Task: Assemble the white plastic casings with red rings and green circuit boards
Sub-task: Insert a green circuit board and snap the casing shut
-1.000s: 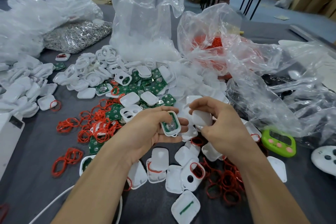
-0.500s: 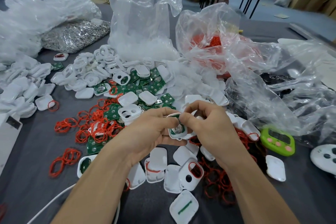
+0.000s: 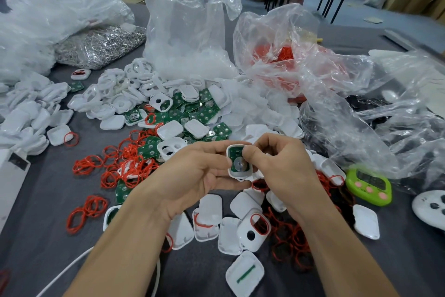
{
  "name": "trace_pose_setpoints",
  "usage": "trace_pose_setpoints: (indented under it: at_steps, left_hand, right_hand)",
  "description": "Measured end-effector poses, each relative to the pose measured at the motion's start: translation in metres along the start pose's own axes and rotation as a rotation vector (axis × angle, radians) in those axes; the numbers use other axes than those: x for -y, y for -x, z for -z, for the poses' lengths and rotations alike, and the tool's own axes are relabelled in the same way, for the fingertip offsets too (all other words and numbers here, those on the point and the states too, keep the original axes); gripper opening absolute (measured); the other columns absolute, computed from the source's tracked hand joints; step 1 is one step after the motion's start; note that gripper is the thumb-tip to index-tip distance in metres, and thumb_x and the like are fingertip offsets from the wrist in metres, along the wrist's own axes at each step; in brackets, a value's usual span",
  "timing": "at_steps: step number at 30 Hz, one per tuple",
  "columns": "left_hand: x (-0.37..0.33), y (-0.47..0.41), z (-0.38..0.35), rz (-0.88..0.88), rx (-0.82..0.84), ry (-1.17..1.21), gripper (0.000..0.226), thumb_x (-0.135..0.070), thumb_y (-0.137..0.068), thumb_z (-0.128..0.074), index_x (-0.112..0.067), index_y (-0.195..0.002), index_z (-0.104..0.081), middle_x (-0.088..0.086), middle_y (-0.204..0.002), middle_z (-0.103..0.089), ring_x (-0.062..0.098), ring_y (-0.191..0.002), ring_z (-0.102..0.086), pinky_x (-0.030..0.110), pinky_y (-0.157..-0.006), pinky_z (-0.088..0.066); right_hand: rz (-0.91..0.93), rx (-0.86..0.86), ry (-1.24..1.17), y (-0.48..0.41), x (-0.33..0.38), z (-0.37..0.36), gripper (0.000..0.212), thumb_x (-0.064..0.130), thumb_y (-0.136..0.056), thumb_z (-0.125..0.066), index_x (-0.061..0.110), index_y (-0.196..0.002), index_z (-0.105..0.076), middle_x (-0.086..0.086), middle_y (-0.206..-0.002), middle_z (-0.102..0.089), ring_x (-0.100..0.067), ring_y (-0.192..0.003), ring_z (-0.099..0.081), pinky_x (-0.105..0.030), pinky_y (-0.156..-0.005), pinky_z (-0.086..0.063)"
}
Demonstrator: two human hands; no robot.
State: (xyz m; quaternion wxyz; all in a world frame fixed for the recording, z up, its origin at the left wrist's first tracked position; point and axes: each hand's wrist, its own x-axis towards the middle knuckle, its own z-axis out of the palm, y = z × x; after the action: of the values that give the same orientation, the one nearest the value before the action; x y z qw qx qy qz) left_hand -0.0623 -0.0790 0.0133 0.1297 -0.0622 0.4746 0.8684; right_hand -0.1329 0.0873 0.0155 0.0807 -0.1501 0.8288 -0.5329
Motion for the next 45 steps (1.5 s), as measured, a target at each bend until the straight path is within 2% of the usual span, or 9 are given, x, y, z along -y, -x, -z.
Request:
trace_pose_setpoints:
  at_steps: [4,8,17,20,22,27,31,39,45]
  left_hand:
    - [0.002,0.003,0.002,-0.029,0.016,-0.014,0.042,0.006,-0.083,-0.059,0.002,-0.123,-0.07,0.025,-0.12,-0.07,0.035,-0.104,-0.072,0.046,-0.086,-0.062]
    - [0.002,0.005,0.003,-0.03,0.03,-0.037,0.041,0.004,-0.084,-0.06,0.001,-0.123,-0.071,0.024,-0.117,-0.07,0.034,-0.104,-0.071,0.047,-0.087,-0.062]
    - [0.001,0.001,0.002,-0.03,-0.008,-0.026,0.037,0.011,-0.096,-0.048,0.001,-0.124,-0.07,0.027,-0.122,-0.069,0.037,-0.108,-0.071,0.045,-0.089,-0.061]
    - [0.0,0.0,-0.001,-0.018,0.008,0.011,0.04,0.008,-0.096,-0.047,-0.001,-0.129,-0.068,0.029,-0.129,-0.066,0.04,-0.116,-0.068,0.045,-0.091,-0.06]
    - [-0.001,0.0,-0.002,-0.009,0.007,0.047,0.043,0.007,-0.092,-0.05,0.0,-0.132,-0.064,0.027,-0.131,-0.066,0.039,-0.121,-0.066,0.045,-0.09,-0.061]
    - [-0.004,0.002,-0.001,0.005,-0.009,0.103,0.045,0.011,-0.089,-0.046,0.002,-0.129,-0.065,0.024,-0.126,-0.069,0.033,-0.115,-0.07,0.042,-0.083,-0.062]
    - [-0.003,0.0,-0.002,0.01,-0.03,0.073,0.046,0.018,-0.093,-0.04,0.001,-0.126,-0.067,0.023,-0.125,-0.07,0.032,-0.114,-0.071,0.04,-0.081,-0.063]
    - [-0.002,-0.001,-0.003,0.005,-0.05,0.036,0.045,0.019,-0.095,-0.042,-0.001,-0.128,-0.065,0.021,-0.124,-0.071,0.029,-0.112,-0.072,0.036,-0.077,-0.063]
    - [-0.002,-0.001,-0.003,0.006,-0.053,0.03,0.042,0.017,-0.093,-0.049,-0.001,-0.127,-0.066,0.021,-0.125,-0.071,0.029,-0.112,-0.072,0.037,-0.078,-0.063]
  right_hand:
    - [-0.034,0.044,-0.09,0.001,0.002,-0.003,0.027,0.022,-0.086,-0.077,0.011,-0.067,-0.062,0.001,-0.056,-0.052,-0.015,-0.054,-0.042,-0.035,-0.054,-0.039]
    - [-0.107,0.105,-0.225,0.001,0.004,-0.002,0.028,0.011,-0.086,-0.078,0.001,-0.068,-0.059,-0.024,-0.067,-0.056,-0.024,-0.06,-0.047,-0.039,-0.058,-0.04]
    - [-0.138,0.083,-0.291,-0.001,0.002,-0.007,0.028,0.016,-0.09,-0.075,0.009,-0.066,-0.062,-0.022,-0.071,-0.058,-0.026,-0.068,-0.049,-0.044,-0.067,-0.042]
    - [-0.146,0.084,-0.328,-0.002,0.005,0.0,0.036,0.025,-0.094,-0.072,0.021,-0.058,-0.067,0.01,-0.052,-0.054,-0.011,-0.054,-0.049,-0.036,-0.061,-0.047]
    - [-0.141,0.066,-0.334,-0.002,0.009,0.007,0.039,0.028,-0.095,-0.07,0.026,-0.057,-0.068,0.016,-0.049,-0.048,-0.006,-0.046,-0.043,-0.026,-0.051,-0.044]
    - [-0.116,0.041,-0.333,-0.006,0.01,0.022,0.003,0.021,-0.078,-0.066,0.022,-0.075,-0.067,0.005,-0.065,-0.048,-0.016,-0.064,-0.04,-0.032,-0.062,-0.038]
    - [-0.088,0.091,-0.262,-0.004,0.008,0.027,0.026,0.018,-0.065,-0.06,0.02,-0.089,-0.067,0.011,-0.071,-0.052,-0.01,-0.065,-0.042,-0.031,-0.068,-0.037]
    - [-0.078,0.135,-0.292,-0.002,0.007,0.022,0.019,0.0,-0.083,-0.06,0.017,-0.085,-0.067,0.004,-0.066,-0.046,-0.013,-0.058,-0.033,-0.03,-0.058,-0.03]
    - [-0.075,0.116,-0.311,-0.003,0.005,0.023,0.022,0.018,-0.068,-0.064,0.021,-0.089,-0.068,0.006,-0.075,-0.05,-0.015,-0.07,-0.041,-0.033,-0.067,-0.039]
